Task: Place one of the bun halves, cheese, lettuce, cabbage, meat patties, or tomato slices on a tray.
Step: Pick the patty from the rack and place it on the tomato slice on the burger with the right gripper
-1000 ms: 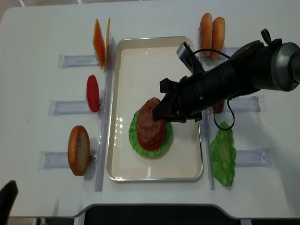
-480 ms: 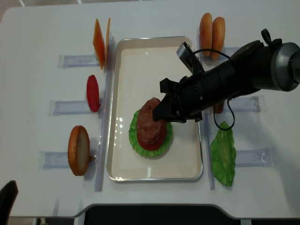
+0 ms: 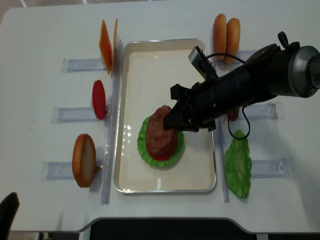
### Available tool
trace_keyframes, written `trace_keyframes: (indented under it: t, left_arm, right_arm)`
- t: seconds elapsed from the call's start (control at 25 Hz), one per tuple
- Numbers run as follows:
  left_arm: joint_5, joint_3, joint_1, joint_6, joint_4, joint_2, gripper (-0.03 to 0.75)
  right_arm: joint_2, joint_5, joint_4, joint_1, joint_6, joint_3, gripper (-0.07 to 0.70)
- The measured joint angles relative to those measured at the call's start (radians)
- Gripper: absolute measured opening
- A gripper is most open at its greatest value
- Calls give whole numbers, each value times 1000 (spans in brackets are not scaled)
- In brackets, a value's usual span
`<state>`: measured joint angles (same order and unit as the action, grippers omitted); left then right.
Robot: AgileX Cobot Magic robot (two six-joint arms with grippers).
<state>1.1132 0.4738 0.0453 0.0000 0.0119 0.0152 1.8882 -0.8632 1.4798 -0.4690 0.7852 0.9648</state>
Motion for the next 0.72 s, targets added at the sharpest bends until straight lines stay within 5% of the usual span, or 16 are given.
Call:
trace_keyframes:
  t: [0.52,0.72]
  left_arm:
    - [0,0,0,0,0,0,534]
    - [0,0,0,0,0,0,534]
  right_arm:
    - [8,4,0,0,-11,0,106]
    - [8,13,0,0,-17,0,272]
